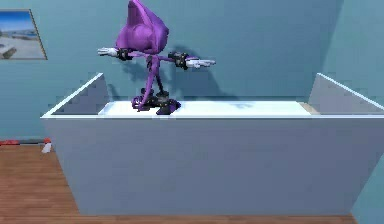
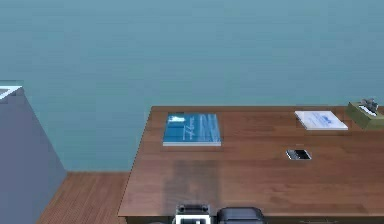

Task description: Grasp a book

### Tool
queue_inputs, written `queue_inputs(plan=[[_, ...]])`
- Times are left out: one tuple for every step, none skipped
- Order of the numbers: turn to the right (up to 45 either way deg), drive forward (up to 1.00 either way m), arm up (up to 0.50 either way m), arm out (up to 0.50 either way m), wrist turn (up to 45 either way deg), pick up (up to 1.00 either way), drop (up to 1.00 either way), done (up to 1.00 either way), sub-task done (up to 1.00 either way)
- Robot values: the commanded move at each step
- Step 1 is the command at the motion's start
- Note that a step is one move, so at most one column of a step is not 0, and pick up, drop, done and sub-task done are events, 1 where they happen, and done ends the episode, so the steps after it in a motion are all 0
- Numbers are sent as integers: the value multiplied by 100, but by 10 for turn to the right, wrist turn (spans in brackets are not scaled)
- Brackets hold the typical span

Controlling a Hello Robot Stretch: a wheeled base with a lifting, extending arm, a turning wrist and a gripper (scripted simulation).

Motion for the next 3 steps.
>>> queue_inputs(plan=[[0, 0, 0, 46, 0, 0, 0, 0, 0], [0, 0, 0, 2, 0, 0, 0, 0, 0], [0, 0, 0, 0, 450, 0, 0, 0, 0]])
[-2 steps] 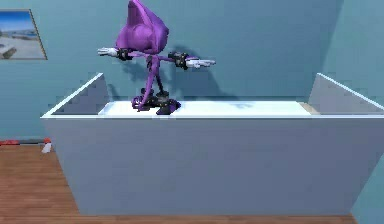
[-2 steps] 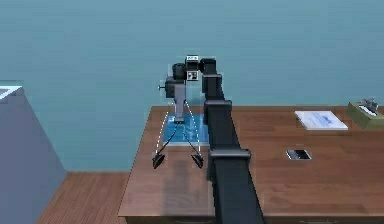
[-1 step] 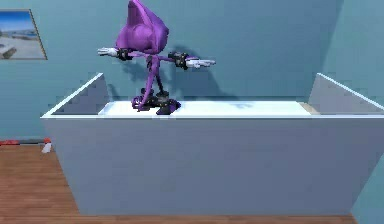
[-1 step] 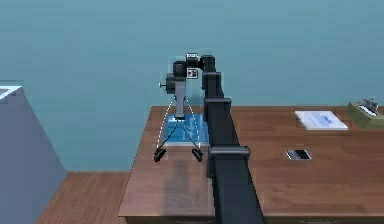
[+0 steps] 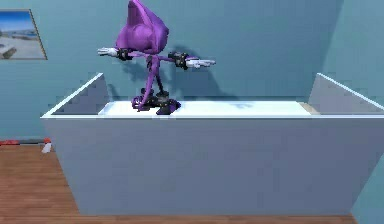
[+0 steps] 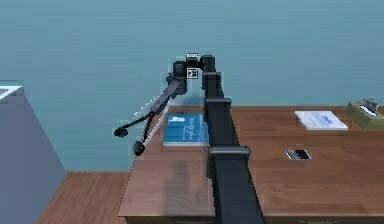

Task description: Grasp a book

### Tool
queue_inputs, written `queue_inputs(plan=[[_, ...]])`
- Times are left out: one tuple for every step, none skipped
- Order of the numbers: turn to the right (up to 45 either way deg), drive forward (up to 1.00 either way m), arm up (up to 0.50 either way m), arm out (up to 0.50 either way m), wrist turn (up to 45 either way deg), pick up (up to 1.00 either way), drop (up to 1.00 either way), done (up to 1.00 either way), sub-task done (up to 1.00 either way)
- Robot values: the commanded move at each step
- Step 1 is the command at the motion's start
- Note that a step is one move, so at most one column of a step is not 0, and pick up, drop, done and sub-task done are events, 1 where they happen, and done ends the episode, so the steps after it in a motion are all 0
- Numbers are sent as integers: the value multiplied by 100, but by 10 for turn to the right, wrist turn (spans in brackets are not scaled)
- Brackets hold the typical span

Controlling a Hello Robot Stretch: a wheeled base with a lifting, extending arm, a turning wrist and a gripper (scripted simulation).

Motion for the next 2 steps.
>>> queue_inputs(plan=[[0, 0, 0, 0, 450, 0, 0, 0, 0], [0, 0, 0, 0, 450, 0, 0, 0, 0]])
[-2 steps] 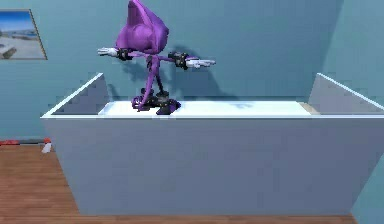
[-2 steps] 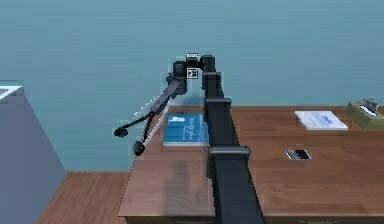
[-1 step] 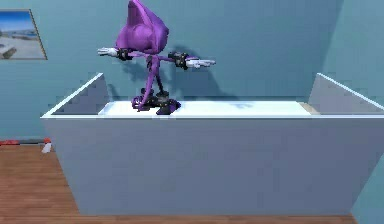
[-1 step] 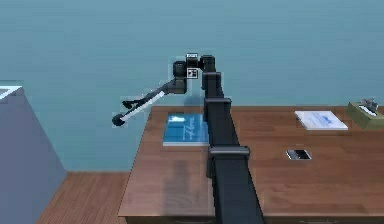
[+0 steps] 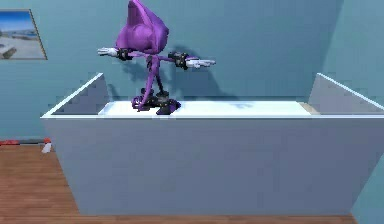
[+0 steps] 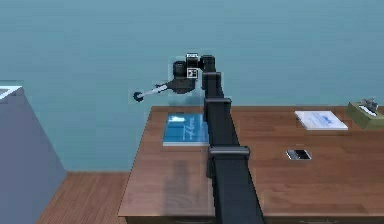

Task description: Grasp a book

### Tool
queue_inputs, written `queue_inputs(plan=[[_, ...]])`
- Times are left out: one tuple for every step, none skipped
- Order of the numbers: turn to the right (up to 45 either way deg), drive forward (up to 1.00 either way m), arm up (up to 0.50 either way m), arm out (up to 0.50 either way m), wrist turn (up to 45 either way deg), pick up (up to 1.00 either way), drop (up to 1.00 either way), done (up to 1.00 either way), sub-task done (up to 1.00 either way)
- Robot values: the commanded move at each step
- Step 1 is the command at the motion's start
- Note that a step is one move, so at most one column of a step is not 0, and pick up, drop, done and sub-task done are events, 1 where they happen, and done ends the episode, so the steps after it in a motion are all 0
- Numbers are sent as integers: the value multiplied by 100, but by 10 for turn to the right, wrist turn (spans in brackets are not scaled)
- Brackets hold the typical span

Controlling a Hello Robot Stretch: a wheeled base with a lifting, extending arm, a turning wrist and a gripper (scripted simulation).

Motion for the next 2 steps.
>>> queue_inputs(plan=[[0, 0, 0, 0, 360, 0, 0, 0, 0], [0, 0, -30, 0, 0, 0, 0, 0, 0]])
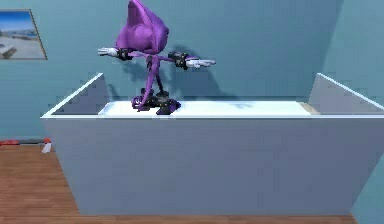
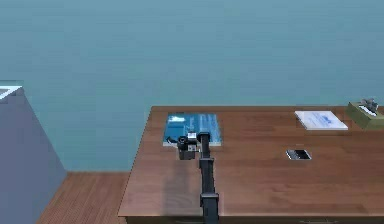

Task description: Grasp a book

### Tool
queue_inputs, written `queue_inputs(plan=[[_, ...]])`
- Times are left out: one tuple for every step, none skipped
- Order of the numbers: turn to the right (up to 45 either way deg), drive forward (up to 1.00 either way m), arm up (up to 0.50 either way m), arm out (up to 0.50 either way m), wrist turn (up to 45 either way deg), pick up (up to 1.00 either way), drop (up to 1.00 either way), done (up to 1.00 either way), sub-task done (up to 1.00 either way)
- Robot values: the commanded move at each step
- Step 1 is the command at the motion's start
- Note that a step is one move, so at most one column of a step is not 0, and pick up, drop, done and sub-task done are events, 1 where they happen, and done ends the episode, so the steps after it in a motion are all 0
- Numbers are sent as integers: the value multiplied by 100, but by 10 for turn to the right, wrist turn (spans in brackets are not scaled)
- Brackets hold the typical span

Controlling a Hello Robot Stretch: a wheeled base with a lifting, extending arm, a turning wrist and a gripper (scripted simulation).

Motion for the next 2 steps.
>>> queue_inputs(plan=[[0, 0, 0, 0, 0, 100, 0, 0, 0], [0, 0, 10, 0, 0, 0, 0, 0, 0]])
